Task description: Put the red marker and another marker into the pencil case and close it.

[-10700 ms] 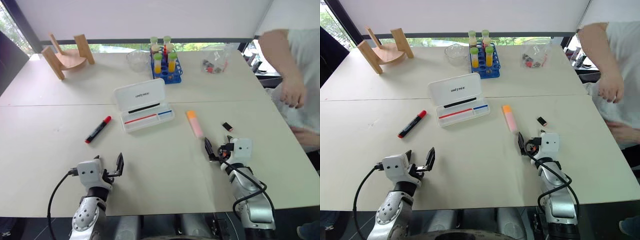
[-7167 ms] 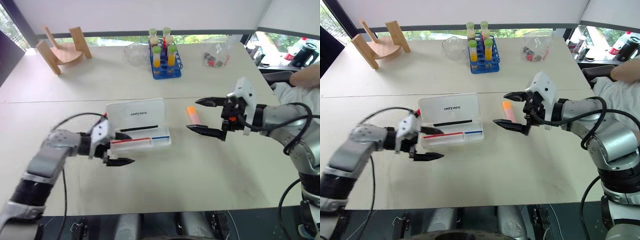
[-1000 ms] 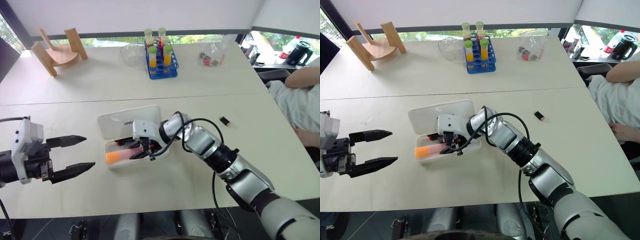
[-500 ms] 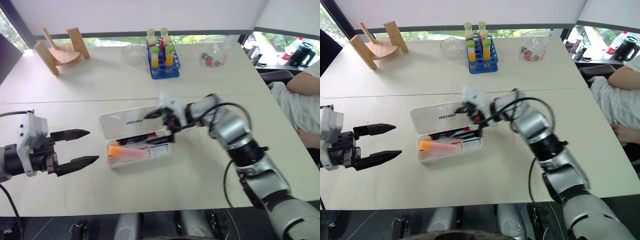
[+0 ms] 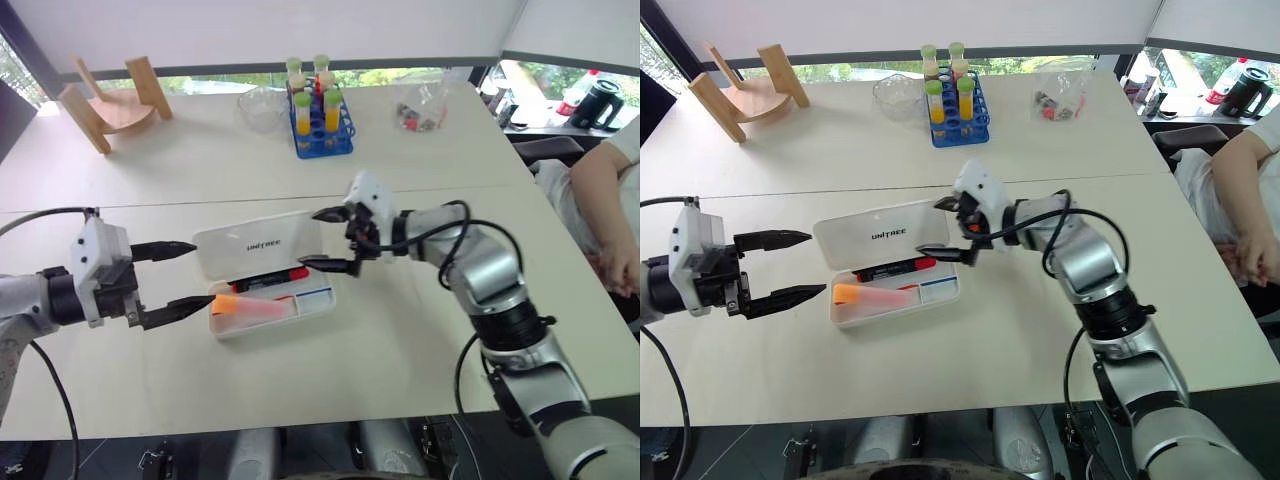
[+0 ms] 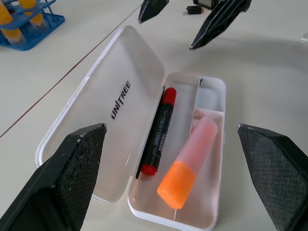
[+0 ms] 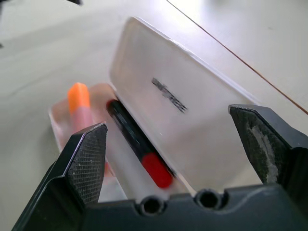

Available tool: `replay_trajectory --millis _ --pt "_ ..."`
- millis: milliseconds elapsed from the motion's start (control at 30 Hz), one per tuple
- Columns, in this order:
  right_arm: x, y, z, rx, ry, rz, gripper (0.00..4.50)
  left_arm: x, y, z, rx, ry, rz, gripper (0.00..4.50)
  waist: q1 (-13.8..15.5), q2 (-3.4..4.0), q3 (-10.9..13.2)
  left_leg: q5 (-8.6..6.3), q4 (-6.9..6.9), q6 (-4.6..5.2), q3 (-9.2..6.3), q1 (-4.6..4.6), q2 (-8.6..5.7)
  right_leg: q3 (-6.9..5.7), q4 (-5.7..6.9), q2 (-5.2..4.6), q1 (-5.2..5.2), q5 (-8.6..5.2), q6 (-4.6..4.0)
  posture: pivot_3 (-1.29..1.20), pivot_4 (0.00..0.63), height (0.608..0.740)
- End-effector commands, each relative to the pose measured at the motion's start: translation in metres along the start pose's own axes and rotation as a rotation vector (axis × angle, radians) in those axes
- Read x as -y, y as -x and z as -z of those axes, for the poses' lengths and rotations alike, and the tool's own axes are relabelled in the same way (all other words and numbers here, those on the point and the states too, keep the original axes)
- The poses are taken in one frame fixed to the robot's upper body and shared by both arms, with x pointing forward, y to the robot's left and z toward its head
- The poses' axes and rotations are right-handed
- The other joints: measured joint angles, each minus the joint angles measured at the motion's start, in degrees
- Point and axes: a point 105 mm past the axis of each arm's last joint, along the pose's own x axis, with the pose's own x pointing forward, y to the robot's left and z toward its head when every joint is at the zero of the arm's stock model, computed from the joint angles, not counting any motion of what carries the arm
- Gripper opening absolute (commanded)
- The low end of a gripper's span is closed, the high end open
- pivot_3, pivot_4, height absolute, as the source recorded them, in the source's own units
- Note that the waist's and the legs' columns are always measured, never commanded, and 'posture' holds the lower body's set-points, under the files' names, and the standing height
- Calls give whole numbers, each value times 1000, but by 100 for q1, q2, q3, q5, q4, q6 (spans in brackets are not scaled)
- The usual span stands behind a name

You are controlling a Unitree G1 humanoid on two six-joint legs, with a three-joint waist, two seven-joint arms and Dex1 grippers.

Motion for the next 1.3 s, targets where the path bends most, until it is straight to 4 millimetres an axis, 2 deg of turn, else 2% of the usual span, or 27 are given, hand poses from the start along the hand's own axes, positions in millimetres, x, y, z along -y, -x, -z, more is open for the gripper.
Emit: replay_trajectory --millis 33,133,267,367,533,767,867,1133,1300 --pt "-13 -16 -6 33 30 -91 3731 -1 5 -7 8 -30 -9 4500 3 -1 -1 0 1 0 1 0 -1 0 0 -2 1 0 0 0 150 740" --pt "-21 -26 -6 29 47 -151 2140 -1 7 -8 9 -26 -16 4500 9 -1 0 0 8 0 0 1 -2 -2 0 -3 7 1 1 0 150 740" --pt "-35 -57 -5 36 76 -212 102 5 12 -7 5 -11 -43 4500 -40 -2 -1 0 7 0 1 2 -1 -1 1 -2 3 1 1 0 150 740" --pt "-32 -72 -3 40 99 -188 39 8 14 -6 2 -5 -56 4500 -52 -1 -1 0 1 0 -7 2 2 -3 4 5 0 0 0 0 150 740" --pt "-35 -82 0 41 100 -210 39 11 16 -7 2 1 -76 4500 -9 -2 -2 1 7 -3 -5 1 -3 -3 3 -5 6 1 1 0 150 740" --pt "-56 -88 15 -20 119 -328 39 11 17 -7 8 1 -100 4500 -6 -2 -1 1 4 -3 -7 2 -2 -3 3 -1 3 0 1 0 150 740" --pt "-59 -87 19 -41 130 -355 39 11 17 -7 12 -1 -107 4500 -6 -2 -1 1 4 -3 -6 2 -2 -3 3 -2 4 0 1 0 150 740" --pt "-47 -87 4 1 133 -313 39 9 15 -7 21 -1 -116 4500 -4 -2 -1 1 4 -3 -6 2 -2 -4 3 -1 4 0 1 0 150 740" --pt "-31 -81 -17 54 104 -264 39 10 15 -7 21 1 -112 4500 -4 -2 -1 1 5 -3 -7 2 -2 -4 3 -1 4 1 1 0 150 740"
